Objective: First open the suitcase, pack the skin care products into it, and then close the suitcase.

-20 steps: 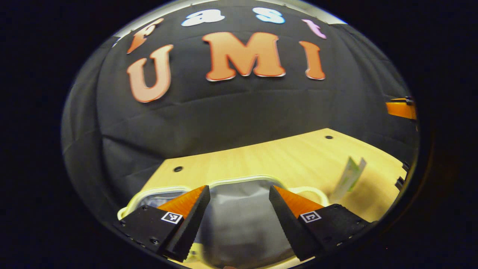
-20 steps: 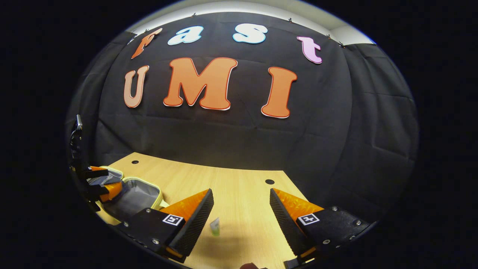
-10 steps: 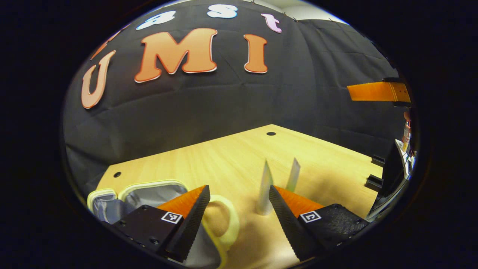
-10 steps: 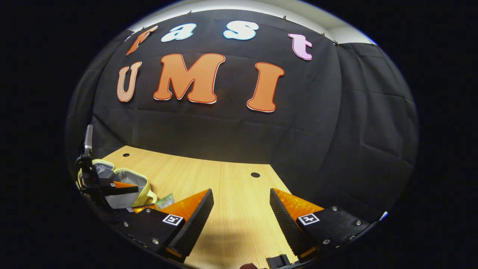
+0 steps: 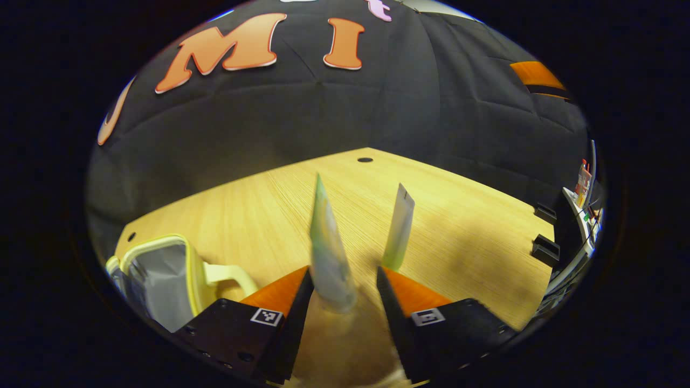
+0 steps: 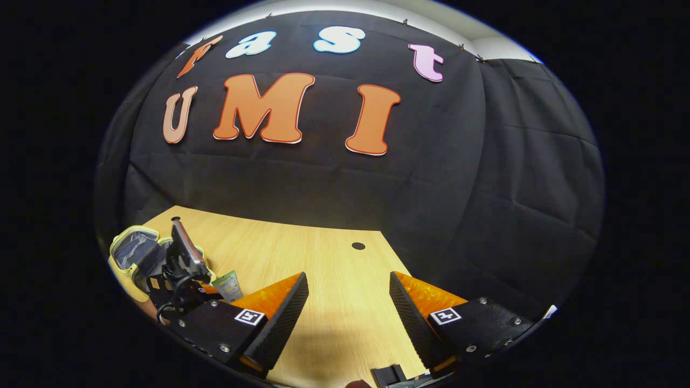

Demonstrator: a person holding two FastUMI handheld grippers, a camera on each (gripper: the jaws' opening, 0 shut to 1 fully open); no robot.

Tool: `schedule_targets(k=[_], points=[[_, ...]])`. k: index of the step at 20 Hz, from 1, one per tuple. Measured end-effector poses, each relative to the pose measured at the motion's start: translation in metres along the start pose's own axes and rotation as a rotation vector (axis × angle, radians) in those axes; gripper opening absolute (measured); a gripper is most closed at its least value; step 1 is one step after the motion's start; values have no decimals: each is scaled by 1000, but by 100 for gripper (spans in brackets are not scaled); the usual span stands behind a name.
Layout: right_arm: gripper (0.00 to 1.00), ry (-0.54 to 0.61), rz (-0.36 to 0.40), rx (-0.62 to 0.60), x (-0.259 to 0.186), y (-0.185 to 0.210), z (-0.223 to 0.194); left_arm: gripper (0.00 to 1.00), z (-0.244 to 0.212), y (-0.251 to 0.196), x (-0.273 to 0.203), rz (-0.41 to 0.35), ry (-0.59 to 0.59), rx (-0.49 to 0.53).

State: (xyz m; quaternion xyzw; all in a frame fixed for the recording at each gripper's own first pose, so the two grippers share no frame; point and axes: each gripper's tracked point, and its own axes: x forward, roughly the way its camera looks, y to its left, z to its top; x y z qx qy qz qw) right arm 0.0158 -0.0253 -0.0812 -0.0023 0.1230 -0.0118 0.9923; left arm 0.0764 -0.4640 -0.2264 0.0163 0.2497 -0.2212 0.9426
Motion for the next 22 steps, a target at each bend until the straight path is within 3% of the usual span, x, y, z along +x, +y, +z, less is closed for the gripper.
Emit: schedule_targets(k=[2,4,9,12,22], points=[[95,8,11,-3,3,1,-5,48,2,1,6,0,-8,-4],[96,21,32,-4,8,5,-12,41,2,1,2,-10,0,-4],[96,61,128,-55,26,29,-40,42,31,11,-25,32,-37,-35],[95,87,235,-47,36,56,-58,31,52,31,-44,105,-68,-57],[96,196,575,-180,83,131,-126,33,90,73,-113,310,-72,-165]])
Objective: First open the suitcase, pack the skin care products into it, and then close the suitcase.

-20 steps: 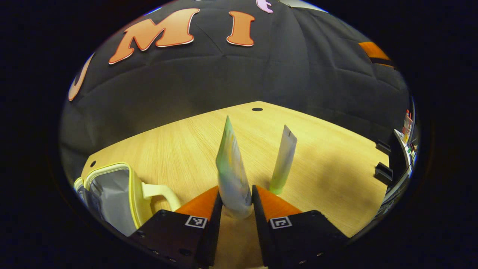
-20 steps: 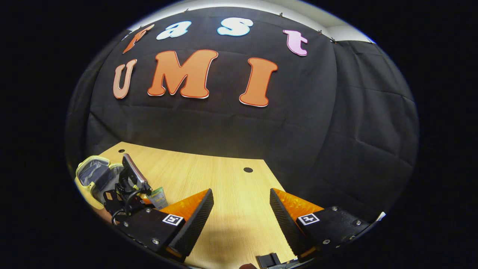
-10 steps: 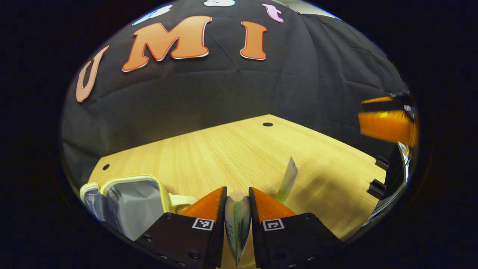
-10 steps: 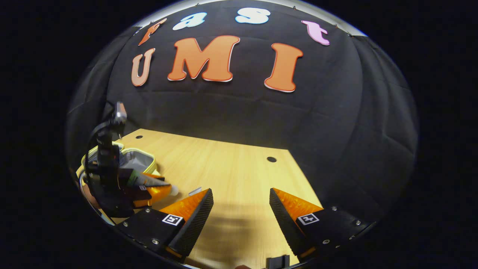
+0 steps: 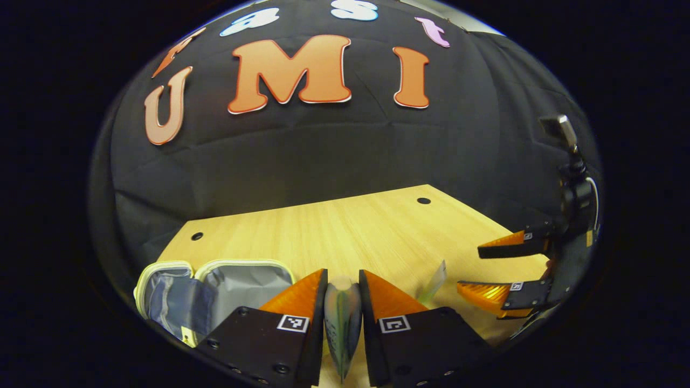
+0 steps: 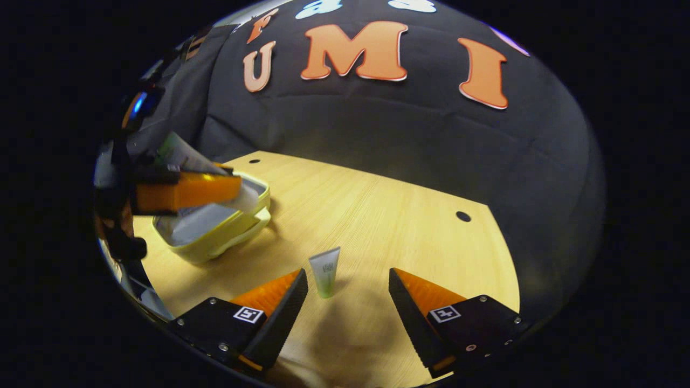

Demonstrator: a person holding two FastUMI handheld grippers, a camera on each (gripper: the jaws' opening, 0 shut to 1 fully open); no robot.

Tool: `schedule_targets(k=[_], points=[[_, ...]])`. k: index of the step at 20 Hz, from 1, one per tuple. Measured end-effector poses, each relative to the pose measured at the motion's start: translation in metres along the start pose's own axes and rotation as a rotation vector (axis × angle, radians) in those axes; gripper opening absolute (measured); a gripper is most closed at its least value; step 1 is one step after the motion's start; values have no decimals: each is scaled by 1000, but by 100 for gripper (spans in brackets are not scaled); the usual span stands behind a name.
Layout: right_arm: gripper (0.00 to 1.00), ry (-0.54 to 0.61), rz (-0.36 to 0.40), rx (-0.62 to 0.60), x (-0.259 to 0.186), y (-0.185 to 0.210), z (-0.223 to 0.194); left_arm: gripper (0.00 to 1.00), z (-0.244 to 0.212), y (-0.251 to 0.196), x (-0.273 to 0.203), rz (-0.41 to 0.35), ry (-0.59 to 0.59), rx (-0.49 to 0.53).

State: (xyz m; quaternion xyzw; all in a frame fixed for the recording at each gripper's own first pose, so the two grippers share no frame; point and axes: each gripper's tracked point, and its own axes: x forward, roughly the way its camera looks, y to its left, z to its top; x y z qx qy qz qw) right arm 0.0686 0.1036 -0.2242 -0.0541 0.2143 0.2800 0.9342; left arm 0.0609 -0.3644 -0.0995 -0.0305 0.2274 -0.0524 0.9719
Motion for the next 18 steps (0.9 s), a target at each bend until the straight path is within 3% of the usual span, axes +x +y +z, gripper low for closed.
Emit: schedule_targets(k=[5,7,10,13,17,18], points=[[91,56,115,-7,27,9,-21,33,-14,31,-30,128,75,-67],[84,76,144,-5,36,13,-26,33,-21,42,-46,159,100,-125],[64,87,180,-9,47,21,-32,33,-36,62,-58,216,152,-164],[55,97,189,-28,55,26,-36,34,-43,77,-70,240,167,-201],[33,105,199,-5,59,35,-34,33,-60,97,-74,252,221,-189],[39,104,197,-5,60,37,-33,33,-64,100,-72,238,235,-188]])
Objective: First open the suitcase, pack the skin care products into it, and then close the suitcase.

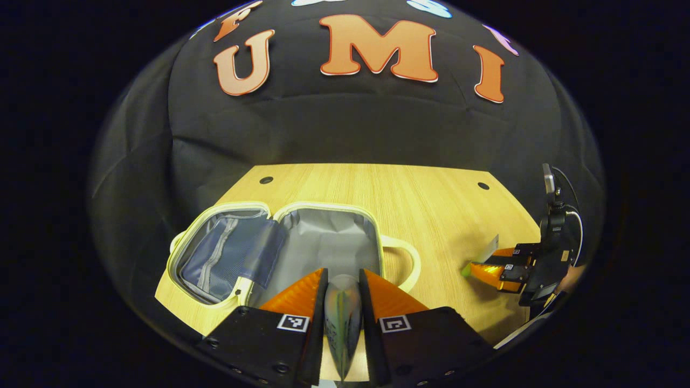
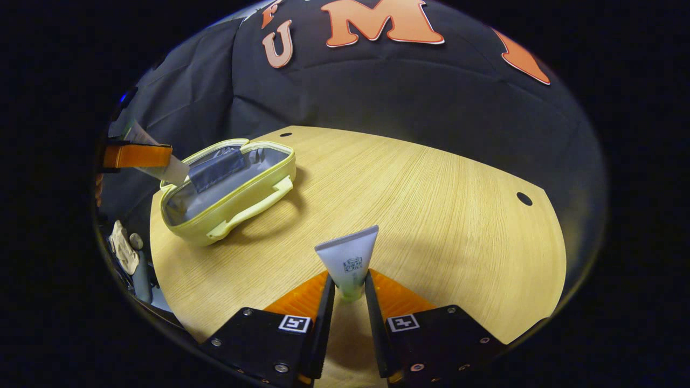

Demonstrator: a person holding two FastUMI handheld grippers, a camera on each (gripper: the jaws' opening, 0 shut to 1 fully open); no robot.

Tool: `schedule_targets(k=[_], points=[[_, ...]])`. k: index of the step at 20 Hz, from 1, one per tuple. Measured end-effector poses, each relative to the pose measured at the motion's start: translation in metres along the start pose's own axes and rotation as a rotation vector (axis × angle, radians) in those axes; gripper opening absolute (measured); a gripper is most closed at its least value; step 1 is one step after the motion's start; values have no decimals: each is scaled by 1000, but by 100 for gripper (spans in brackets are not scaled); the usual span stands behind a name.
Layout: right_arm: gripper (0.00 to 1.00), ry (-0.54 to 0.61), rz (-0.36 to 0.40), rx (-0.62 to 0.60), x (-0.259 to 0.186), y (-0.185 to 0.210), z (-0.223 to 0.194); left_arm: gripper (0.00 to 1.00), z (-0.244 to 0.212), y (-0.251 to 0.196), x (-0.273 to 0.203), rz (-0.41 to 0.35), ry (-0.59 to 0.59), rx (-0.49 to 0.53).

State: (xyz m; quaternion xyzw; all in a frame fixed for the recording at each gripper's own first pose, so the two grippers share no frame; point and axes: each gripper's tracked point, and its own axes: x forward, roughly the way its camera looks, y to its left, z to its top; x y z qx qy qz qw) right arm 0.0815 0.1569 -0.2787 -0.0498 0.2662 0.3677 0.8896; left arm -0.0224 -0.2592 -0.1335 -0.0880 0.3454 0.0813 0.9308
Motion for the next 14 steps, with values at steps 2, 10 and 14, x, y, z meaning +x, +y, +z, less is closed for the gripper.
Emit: schedule_targets(k=[2,10,14], points=[[37,16,-20,0,-2,5,0,33,-8,9,7,-31,45,17],[37,-42,-67,28,-28,63,56,33,-50,56,38,-188,274,120],[37,-66,-64,17,-30,103,85,33,-73,82,49,-240,436,157]])
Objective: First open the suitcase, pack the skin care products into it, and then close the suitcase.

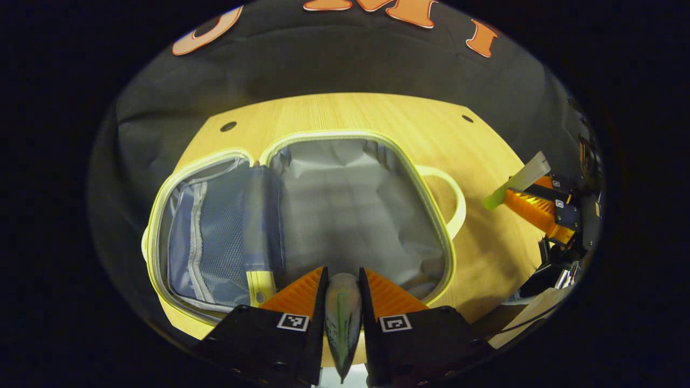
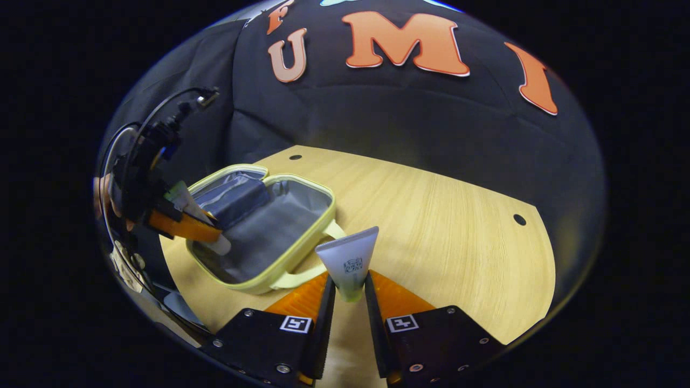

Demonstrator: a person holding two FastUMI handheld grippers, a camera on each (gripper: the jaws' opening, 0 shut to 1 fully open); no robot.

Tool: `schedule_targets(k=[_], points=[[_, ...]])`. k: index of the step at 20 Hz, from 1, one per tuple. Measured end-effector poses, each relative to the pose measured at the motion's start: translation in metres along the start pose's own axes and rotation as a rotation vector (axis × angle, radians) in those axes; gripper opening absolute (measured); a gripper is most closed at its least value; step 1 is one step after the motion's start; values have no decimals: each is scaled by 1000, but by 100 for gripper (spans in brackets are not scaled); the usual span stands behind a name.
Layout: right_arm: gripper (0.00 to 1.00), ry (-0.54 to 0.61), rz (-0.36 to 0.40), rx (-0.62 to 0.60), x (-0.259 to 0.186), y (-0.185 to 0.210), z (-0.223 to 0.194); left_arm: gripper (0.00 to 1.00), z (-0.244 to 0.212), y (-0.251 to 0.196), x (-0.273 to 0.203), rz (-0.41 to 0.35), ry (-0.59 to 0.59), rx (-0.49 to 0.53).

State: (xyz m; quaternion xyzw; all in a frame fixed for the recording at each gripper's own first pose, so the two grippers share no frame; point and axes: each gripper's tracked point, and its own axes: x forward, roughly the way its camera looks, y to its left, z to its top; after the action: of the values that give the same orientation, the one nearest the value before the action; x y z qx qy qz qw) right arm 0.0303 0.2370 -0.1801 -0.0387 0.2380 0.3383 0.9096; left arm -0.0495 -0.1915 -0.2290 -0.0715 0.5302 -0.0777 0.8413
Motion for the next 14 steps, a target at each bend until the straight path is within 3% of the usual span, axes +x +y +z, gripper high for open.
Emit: schedule_targets(k=[6,14], points=[[37,-10,-12,23,14,51,26,33,-6,22,26,-39,179,62],[37,13,-31,39,32,71,40,35,59,34,63,44,112,172]])
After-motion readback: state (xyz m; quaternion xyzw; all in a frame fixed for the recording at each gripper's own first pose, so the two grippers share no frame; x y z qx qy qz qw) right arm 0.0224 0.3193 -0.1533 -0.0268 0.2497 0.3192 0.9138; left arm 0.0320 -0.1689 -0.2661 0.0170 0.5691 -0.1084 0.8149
